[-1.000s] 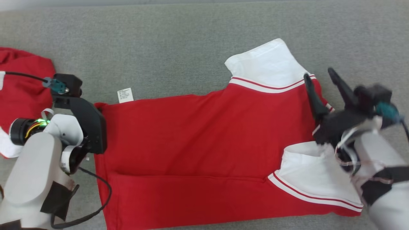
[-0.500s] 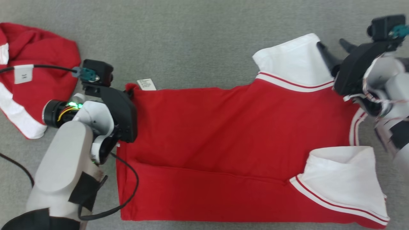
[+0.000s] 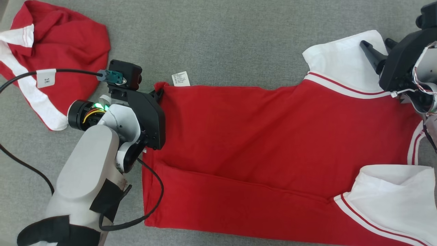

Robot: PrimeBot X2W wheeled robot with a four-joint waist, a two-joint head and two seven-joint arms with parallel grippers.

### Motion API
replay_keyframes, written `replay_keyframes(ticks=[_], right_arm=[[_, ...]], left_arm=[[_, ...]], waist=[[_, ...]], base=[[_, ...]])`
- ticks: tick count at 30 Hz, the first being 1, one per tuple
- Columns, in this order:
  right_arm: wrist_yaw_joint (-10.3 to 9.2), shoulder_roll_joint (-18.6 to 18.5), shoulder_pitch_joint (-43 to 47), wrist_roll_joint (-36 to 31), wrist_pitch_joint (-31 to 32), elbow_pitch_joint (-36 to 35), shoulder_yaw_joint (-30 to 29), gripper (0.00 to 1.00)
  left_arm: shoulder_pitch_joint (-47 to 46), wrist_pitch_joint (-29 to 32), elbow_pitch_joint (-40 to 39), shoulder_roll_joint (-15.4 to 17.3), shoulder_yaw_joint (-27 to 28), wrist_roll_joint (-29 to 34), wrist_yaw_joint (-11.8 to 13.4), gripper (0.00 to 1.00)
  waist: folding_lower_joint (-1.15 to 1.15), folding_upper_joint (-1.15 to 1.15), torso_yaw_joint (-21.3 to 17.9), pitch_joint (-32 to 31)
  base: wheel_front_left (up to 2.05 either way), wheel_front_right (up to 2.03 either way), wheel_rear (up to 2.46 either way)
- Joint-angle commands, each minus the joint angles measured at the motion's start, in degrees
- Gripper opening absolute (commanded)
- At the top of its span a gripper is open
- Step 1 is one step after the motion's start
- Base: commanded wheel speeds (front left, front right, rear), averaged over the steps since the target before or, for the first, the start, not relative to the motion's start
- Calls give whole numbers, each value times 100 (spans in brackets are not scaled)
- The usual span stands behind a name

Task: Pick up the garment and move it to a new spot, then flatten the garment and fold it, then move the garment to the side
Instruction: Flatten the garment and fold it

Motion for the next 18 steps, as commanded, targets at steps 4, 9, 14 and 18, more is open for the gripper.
replay_keyframes(ticks=[4,9,14,18], right_arm=[[-15,-126,-122,-44,-138,130,156,44],[-14,-158,-203,-81,-336,283,271,0],[-15,-160,-244,-133,-693,410,305,0],[-15,-155,-308,-228,-1182,475,339,0]], left_arm=[[-58,-139,100,26,-57,-78,6,0],[-101,-262,174,7,-92,-147,4,0],[-131,-461,278,18,-65,-154,28,0],[-149,-705,347,52,-15,-155,47,0]], waist=[[-1,0,63,9],[-1,0,106,21],[-1,0,118,51],[-1,0,83,16]], base=[[0,0,0],[0,0,0],[0,0,0],[0,0,0]])
